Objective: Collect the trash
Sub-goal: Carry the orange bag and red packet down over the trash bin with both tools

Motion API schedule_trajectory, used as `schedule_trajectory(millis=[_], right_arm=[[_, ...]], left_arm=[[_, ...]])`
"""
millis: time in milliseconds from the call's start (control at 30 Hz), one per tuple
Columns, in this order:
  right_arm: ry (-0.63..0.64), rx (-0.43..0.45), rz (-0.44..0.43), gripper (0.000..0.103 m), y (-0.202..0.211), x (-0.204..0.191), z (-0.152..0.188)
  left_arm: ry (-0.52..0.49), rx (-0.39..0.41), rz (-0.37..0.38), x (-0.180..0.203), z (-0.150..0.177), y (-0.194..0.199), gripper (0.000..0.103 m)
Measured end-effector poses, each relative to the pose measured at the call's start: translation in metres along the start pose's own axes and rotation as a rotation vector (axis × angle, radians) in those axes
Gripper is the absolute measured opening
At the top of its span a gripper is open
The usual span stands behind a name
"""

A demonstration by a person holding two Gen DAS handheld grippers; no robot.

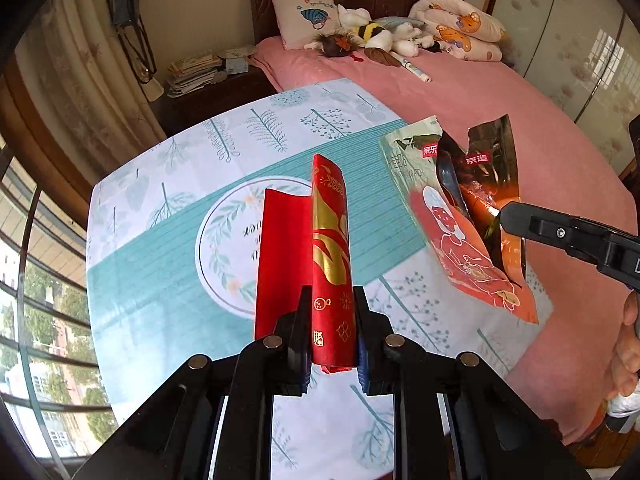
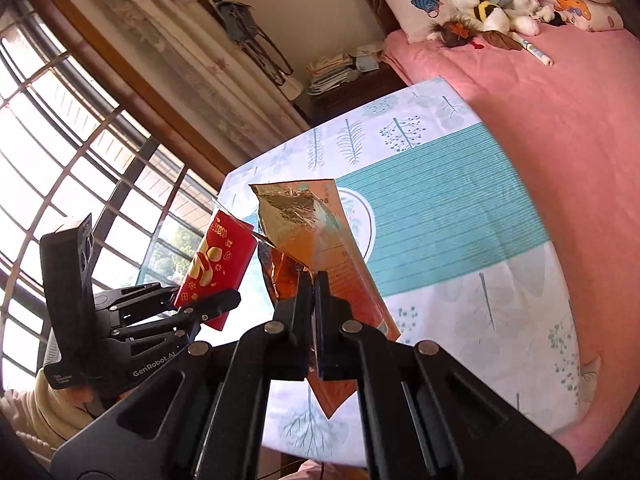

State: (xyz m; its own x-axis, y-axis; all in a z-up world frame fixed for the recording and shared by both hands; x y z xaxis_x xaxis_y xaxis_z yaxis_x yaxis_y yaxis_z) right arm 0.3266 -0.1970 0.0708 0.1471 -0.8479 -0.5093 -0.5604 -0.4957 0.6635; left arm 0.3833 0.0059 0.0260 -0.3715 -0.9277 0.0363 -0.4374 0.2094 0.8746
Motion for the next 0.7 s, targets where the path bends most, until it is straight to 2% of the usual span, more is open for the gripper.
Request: schedule_trajectory(millis=[200,367,567,700], right_arm=[[0.074,-0.075,-0.048,0.000,0.066,-0.010,0.080],[0.085,-0.180,-0.089,0.000,0.102,-0.007,0.145],[0.050,-0.308,-0.111,0.000,0.114,0.006,0.220],[-0.003,-0.380,-0.111,0.000,0.099,0.022,0.261]], left_arm=[[0.084,0.011,0.001,0.056,0.092,0.051,0.017],[0.112,-0.046,0.025,0.104,0.165,0.076,0.017],[0.125,-0.120,0.047,0.141,0.242,0.089,0.017],[0.135,-0.175,0.045,0.151,0.286,0.082,0.017]])
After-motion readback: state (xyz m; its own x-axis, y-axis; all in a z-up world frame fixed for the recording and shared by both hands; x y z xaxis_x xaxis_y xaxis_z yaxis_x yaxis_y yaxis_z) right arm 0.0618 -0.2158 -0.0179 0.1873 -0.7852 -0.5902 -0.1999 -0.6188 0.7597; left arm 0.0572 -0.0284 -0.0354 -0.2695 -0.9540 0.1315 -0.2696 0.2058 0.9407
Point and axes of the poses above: each gripper's, at about its wrist camera, not at the fingertips, and y roughly against the way its jaws point, x to its right, z to its underside, the point moved 2 cm from there along -y, roughly the way its jaws point
